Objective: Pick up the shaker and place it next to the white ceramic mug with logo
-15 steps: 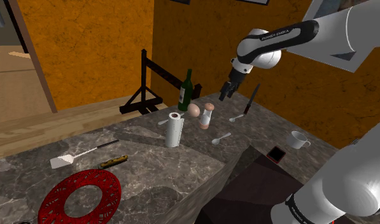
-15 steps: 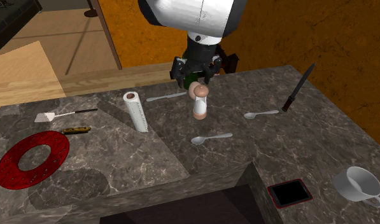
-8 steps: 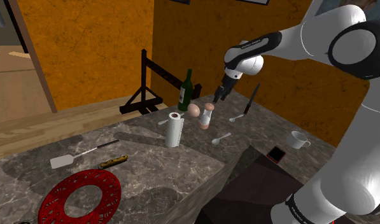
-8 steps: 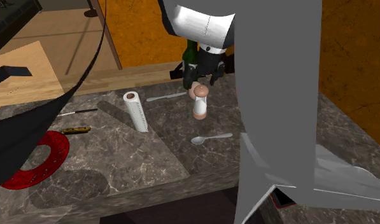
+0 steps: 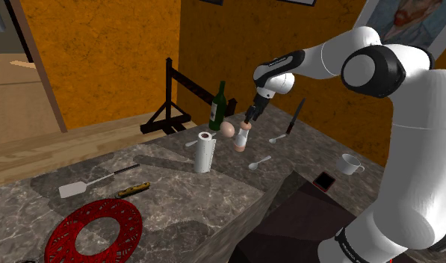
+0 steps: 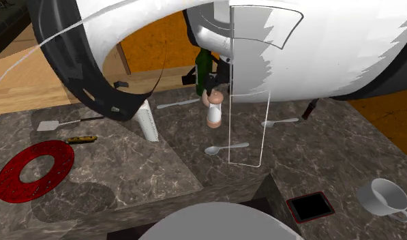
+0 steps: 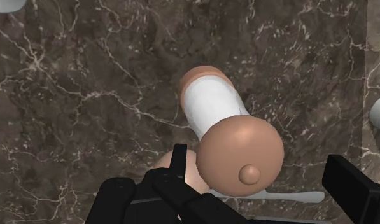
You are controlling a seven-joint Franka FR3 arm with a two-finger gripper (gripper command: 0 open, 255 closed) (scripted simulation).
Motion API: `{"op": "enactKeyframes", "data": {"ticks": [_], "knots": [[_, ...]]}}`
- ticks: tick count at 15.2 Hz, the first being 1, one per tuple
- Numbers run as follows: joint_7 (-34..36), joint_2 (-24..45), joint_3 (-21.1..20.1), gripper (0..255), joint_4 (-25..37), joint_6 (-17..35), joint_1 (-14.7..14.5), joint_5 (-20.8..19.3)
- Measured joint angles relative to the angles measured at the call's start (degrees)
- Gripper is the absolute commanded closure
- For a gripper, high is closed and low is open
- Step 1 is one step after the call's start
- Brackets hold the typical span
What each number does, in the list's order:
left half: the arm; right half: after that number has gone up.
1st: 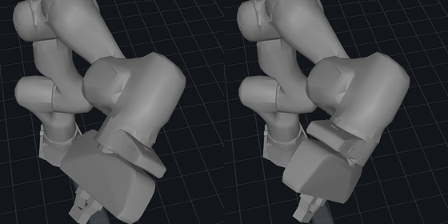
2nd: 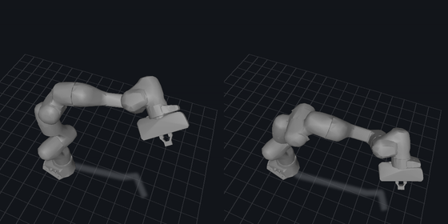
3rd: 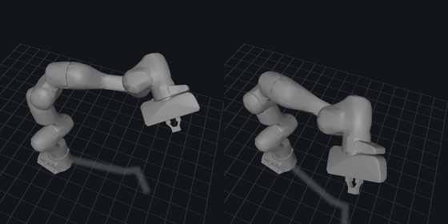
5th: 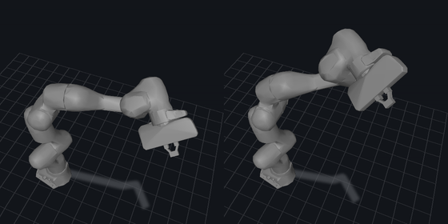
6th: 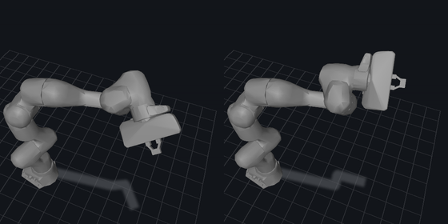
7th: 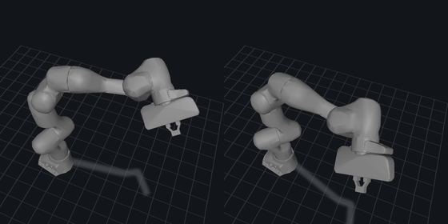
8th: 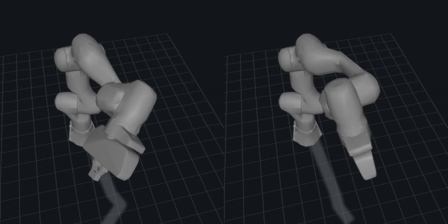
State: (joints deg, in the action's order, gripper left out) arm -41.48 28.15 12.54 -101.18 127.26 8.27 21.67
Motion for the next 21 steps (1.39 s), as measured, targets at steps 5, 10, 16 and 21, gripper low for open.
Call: {"op": "enactKeyframes", "data": {"ticks": [5,10,16,21], "knots": [[-0.8,3.0,-0.8,0,0.2,2.7,0.1,1.2],[-1.0,3.5,-0.9,0,0.0,3.4,0.1,1.4],[-1.0,3.5,-0.9,255,0.0,3.4,0.1,1.4],[-1.0,3.5,-0.9,255,0.0,3.4,0.1,1.4]]}}
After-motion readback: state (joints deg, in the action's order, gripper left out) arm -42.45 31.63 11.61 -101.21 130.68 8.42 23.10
